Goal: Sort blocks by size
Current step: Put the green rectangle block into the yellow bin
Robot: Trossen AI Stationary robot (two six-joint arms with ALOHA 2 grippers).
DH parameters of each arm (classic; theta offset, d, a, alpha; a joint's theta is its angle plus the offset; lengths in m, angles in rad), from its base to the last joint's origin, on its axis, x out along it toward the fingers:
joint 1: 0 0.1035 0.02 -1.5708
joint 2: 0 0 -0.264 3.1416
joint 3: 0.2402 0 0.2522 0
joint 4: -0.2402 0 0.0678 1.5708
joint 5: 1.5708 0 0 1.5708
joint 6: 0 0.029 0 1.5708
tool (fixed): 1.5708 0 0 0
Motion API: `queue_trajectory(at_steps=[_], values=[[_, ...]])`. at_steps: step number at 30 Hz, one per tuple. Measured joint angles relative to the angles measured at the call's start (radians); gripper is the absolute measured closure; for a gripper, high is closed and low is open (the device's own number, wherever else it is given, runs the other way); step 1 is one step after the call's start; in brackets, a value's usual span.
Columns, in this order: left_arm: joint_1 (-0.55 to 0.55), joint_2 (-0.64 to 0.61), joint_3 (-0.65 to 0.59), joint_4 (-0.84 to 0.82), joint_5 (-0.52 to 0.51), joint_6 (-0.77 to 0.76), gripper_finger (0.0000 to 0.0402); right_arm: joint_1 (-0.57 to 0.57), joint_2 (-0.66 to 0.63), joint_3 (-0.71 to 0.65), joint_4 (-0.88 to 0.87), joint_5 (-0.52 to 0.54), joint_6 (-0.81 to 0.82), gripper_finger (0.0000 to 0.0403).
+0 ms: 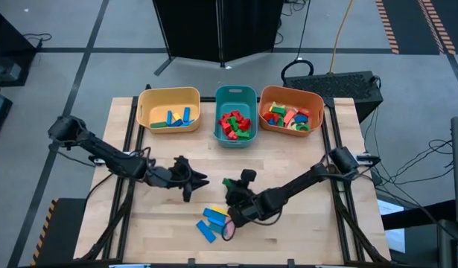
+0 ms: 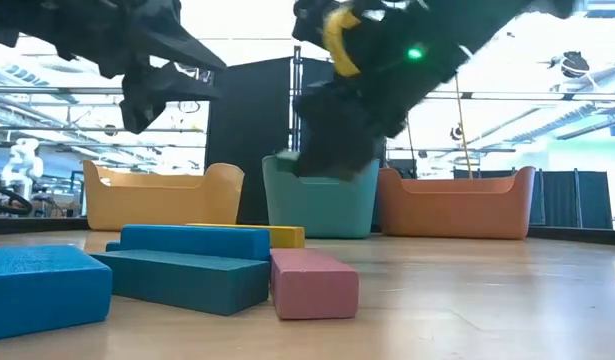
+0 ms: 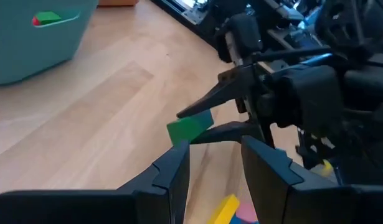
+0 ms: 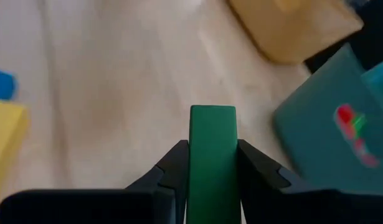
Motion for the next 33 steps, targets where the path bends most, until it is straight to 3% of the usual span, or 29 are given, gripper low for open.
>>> queue_trajectory(at_steps=[9,15,23,33], values=[[0.09,0.0,0.0,0.023,0.105,-0.033,0.0263,-0.045,-0.002,0.102,0.02,0.085,-0.276,0.0314],[0.144,0.0,0.0,0.034,0.163,-0.039,0.0219,-0.056,-0.002,0.107,0.135,0.085,-0.428,0.0314],[0.209,0.0,0.0,0.031,0.239,-0.062,0.0155,-0.056,-0.002,0.107,0.2,0.085,-0.492,0.0314],[0.235,0.0,0.0,0.033,0.346,-0.051,0.0168,-0.076,-0.002,0.108,0.248,0.086,-0.539,0.0314]])
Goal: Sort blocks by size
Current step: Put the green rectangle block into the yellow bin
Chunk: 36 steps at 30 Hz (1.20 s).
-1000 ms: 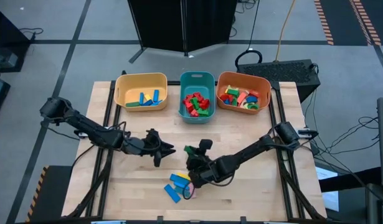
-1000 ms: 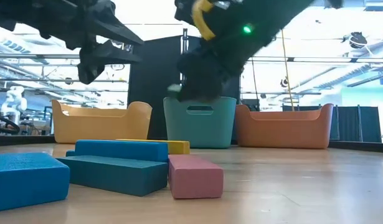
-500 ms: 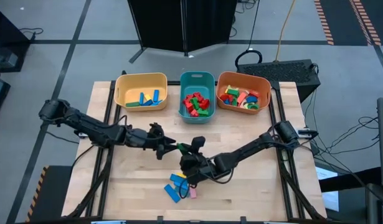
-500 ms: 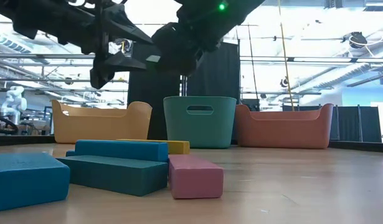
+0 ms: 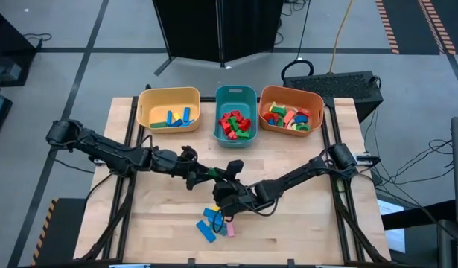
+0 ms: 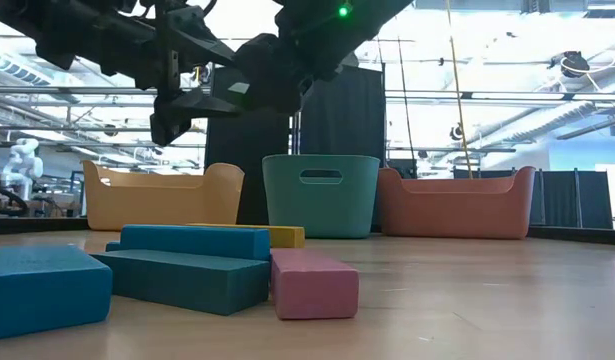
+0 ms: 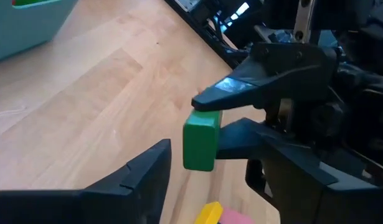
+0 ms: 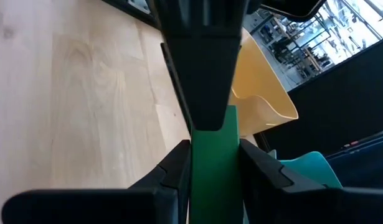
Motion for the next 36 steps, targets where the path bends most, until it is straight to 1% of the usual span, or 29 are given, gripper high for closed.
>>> queue_trajectory(at_steps=[3,7,15,18,21,24,27,31,34,36], values=[[0.0,0.0,0.0,0.0,0.004,0.001,0.0197,0.0,0.0,0.0,0.023,-0.001,-0.021,0.0313],[0.0,0.0,0.0,0.002,0.005,0.015,0.0246,0.001,0.0,0.0,0.058,-0.003,-0.055,0.0313],[0.004,0.0,0.0,0.039,0.015,0.053,0.0347,0.002,-0.002,0.001,0.058,0.003,-0.06,0.0313],[0.003,0.0,0.0,0.042,0.017,0.054,0.0375,0.003,-0.003,0.002,0.057,0.006,-0.06,0.0311],[0.006,0.0,0.0,0.045,0.017,0.071,0.0375,0.002,-0.003,0.002,0.057,0.006,-0.059,0.0292],[0.024,-0.013,0.0,0.032,0.028,0.084,0.0375,0.0,-0.003,0.002,0.058,0.005,-0.05,0.026],[0.065,-0.046,0.001,-0.02,0.025,0.109,0.0375,0.0,-0.002,0.002,0.045,0.071,-0.015,0.0228],[0.13,-0.12,0.001,-0.091,0.024,0.134,0.0375,0.004,-0.008,0.002,-0.031,0.126,0.083,0.0198],[0.182,-0.191,0.001,-0.156,0.024,0.157,0.0375,0.005,-0.034,0.001,-0.126,0.114,0.21,0.0187],[0.223,-0.241,0.001,-0.209,0.024,0.173,0.0376,0.002,-0.054,0.001,-0.201,0.078,0.318,0.0183]])
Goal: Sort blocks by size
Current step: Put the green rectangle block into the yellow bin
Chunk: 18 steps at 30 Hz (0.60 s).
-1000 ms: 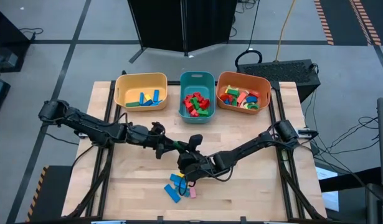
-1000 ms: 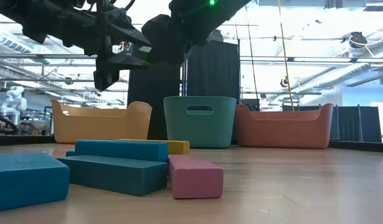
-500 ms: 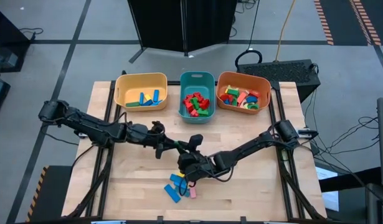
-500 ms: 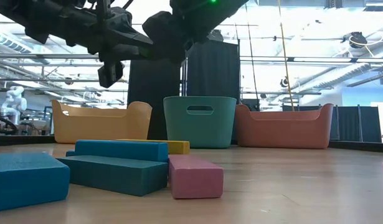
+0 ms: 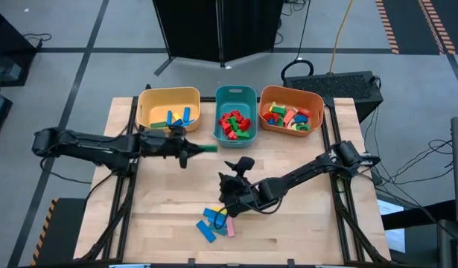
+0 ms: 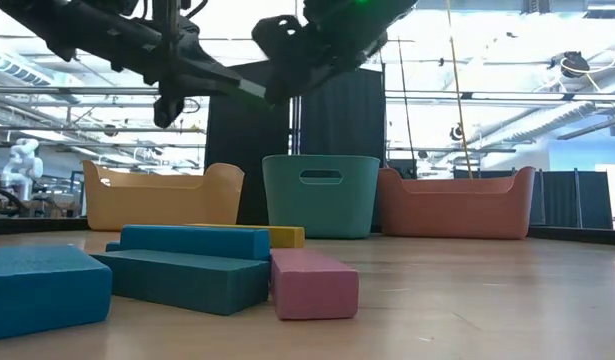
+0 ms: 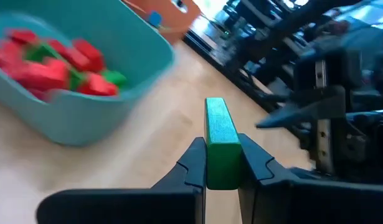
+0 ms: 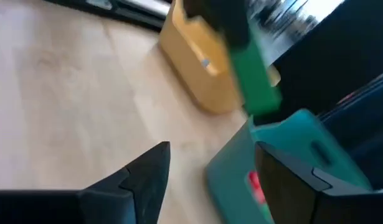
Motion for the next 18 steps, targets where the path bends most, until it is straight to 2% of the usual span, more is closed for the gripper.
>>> queue_trajectory(at_steps=[5,9,18], values=[[0.108,-0.106,0.0,-0.145,-0.04,0.054,0.0376,-0.024,-0.013,-0.004,-0.177,-0.142,0.221,0.0182],[0.198,-0.159,0.0,-0.251,-0.116,0.106,0.0376,-0.046,-0.013,-0.067,-0.181,-0.239,0.283,0.0187],[0.412,-0.177,0.0,-0.372,-0.265,0.229,0.0376,-0.074,-0.012,-0.111,-0.165,-0.271,0.333,0.0192]])
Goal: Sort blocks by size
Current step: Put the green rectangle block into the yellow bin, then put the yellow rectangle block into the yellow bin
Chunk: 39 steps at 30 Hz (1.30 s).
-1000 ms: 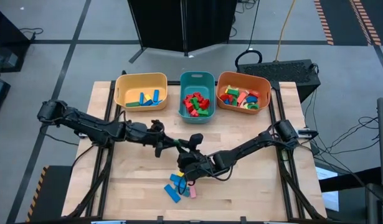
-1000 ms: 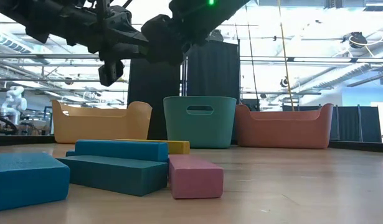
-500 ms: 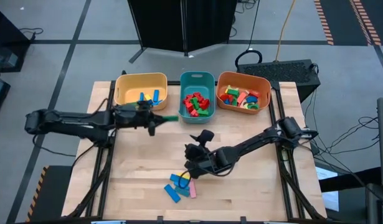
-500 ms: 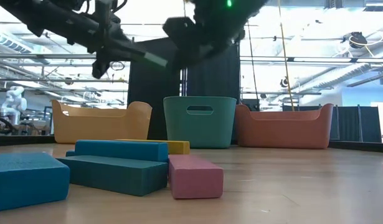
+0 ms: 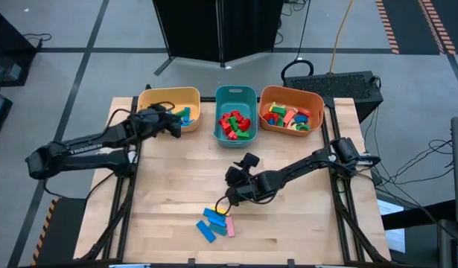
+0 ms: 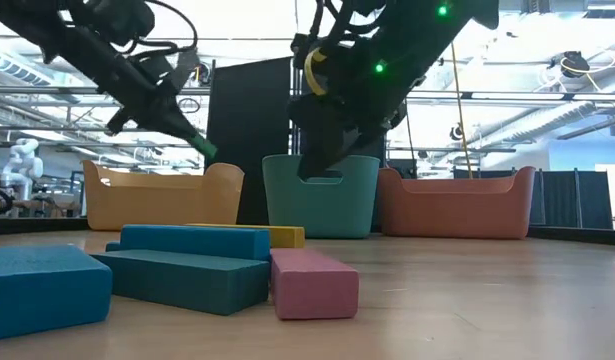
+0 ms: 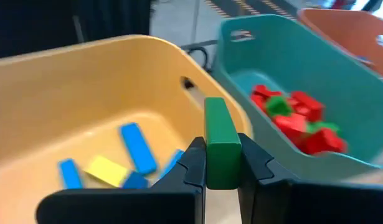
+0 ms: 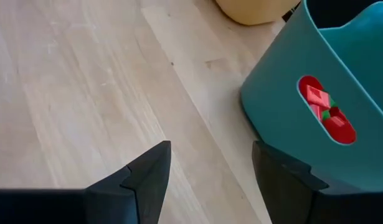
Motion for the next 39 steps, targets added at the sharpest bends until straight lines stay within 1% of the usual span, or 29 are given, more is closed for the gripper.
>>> queue_trajectory(at_steps=[3,4,8,10,15,20,23,29,32,34,37,39], values=[[0.059,0.011,0.0,0.001,-0.001,0.036,0.0376,0.002,0.0,0.0,0.009,-0.004,-0.018,0.0192],[0.074,0.017,0.0,0.002,-0.001,0.042,0.0376,0.002,0.0,0.0,0.01,-0.025,-0.027,0.0193],[0.127,0.054,0.0,0.001,-0.001,0.048,0.0368,0.0,0.0,0.0,0.037,-0.197,-0.081,0.0193],[0.145,0.077,0.0,0.003,0.007,0.052,0.0359,-0.001,0.0,0.0,0.067,-0.255,-0.101,0.0193],[0.17,0.136,0.0,0.003,0.012,0.065,0.035,0.001,0.0,0.0,0.127,-0.331,-0.132,0.0193],[0.179,0.167,0.0,0.013,0.013,0.097,0.0346,0.008,0.0,0.0,0.146,-0.412,-0.133,0.0193],[0.179,0.169,0.0,0.033,0.014,0.118,0.0325,0.016,0.0,0.0,0.161,-0.418,-0.117,0.0193],[0.179,0.168,0.0,0.038,0.014,0.126,0.0238,0.039,0.0,0.0,0.172,-0.418,-0.092,0.0193],[0.179,0.168,0.0,0.041,0.033,0.133,0.0206,0.049,0.0,0.0,0.172,-0.418,-0.067,0.0193],[0.171,0.168,0.0,0.053,0.08,0.137,0.0197,0.056,0.0,0.0,0.172,-0.418,-0.045,0.0193],[0.138,0.168,0.0,0.101,0.193,0.143,0.0195,0.072,0.0,0.0,0.172,-0.418,-0.019,0.0193],[0.105,0.163,0.0,0.13,0.248,0.143,0.0195,0.086,0.0,0.0,0.172,-0.418,-0.016,0.0193]])
